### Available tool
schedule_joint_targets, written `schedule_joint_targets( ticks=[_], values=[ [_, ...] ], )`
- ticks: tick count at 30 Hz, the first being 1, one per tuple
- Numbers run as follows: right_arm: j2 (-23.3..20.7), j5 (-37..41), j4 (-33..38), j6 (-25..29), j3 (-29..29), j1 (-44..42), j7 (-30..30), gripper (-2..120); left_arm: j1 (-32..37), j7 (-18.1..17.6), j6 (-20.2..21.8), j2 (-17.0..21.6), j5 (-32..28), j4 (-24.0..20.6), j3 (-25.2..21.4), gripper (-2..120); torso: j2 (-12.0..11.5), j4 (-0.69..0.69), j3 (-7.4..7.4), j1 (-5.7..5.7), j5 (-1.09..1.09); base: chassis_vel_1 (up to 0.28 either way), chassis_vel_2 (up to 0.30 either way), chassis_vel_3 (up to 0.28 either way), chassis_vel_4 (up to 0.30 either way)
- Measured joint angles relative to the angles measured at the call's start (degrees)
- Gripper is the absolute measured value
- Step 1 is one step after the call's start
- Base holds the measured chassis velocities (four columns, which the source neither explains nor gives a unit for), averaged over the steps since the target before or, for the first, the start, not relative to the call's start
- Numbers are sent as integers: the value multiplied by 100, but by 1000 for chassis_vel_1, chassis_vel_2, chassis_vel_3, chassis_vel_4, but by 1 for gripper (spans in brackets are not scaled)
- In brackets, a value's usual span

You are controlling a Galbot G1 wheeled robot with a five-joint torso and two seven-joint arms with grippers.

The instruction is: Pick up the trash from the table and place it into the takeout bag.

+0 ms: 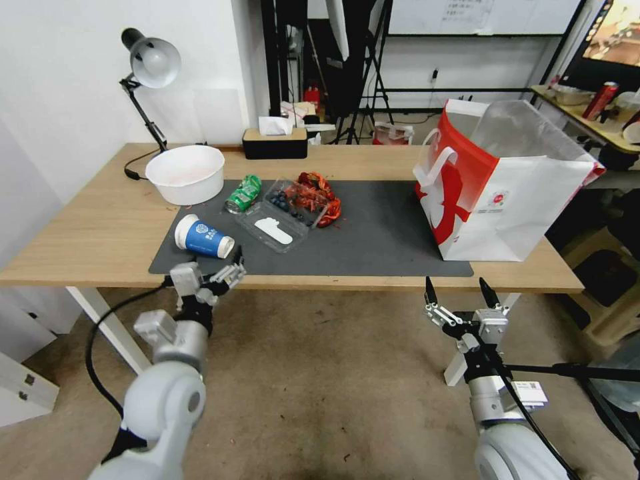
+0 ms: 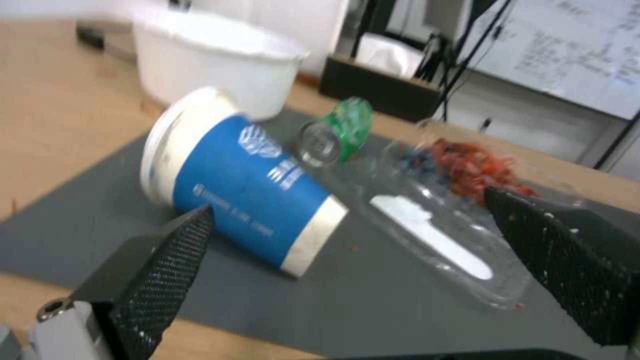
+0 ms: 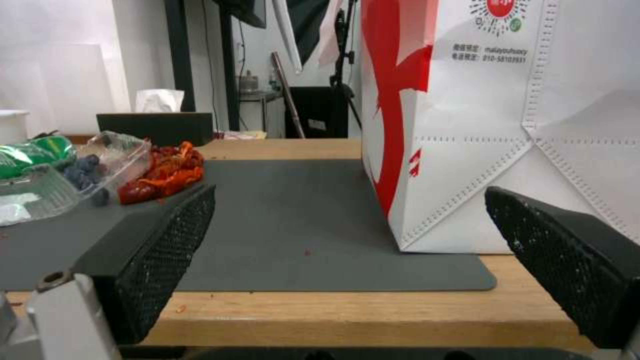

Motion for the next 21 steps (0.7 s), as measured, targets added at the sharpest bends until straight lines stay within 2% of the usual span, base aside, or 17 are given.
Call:
schedule_joint_targets(
  ticks=[2, 3, 6, 7, 9, 11, 15, 21],
  values=[
    [23, -28, 0, 0, -19, -1, 7, 100, -234, -420, 186, 192, -604, 87, 21, 99, 0, 0, 0, 0, 0, 0, 0, 0, 0],
    [23, -28, 0, 0, -19, -1, 7, 100, -234, -420, 186, 192, -604, 87, 21, 99, 0, 0, 0, 0, 0, 0, 0, 0, 0],
    [52, -59, 5, -1, -37, 3, 13, 100, -568, -983, 424, 393, -1441, 162, 73, 98, 0, 0, 0, 0, -1, 0, 0, 0, 0],
    [52, -59, 5, -1, -37, 3, 13, 100, -568, -983, 424, 393, -1441, 162, 73, 98, 0, 0, 0, 0, -1, 0, 0, 0, 0],
    [80, -86, 7, -2, -53, 9, 17, 100, -907, -1383, 573, 533, -1999, 280, 108, 97, 0, 0, 0, 0, 0, 0, 0, 0, 0],
    [87, -89, 7, -3, -53, 10, 17, 100, -979, -1456, 588, 564, -2081, 320, 120, 97, 0, 0, 0, 0, -1, 0, 0, 0, 0],
    [141, -130, 7, -4, -74, 23, 20, 100, -1545, -2031, 685, 813, -2663, 610, 288, 96, 0, 0, 0, 0, 0, 0, 0, 0, 0],
    [206, -180, 4, -4, -109, 45, 23, 100, -1882, -2394, 817, 938, -2934, 849, 401, 95, 0, 0, 0, 1, 0, 0, 0, 0, 0]
  ],
)
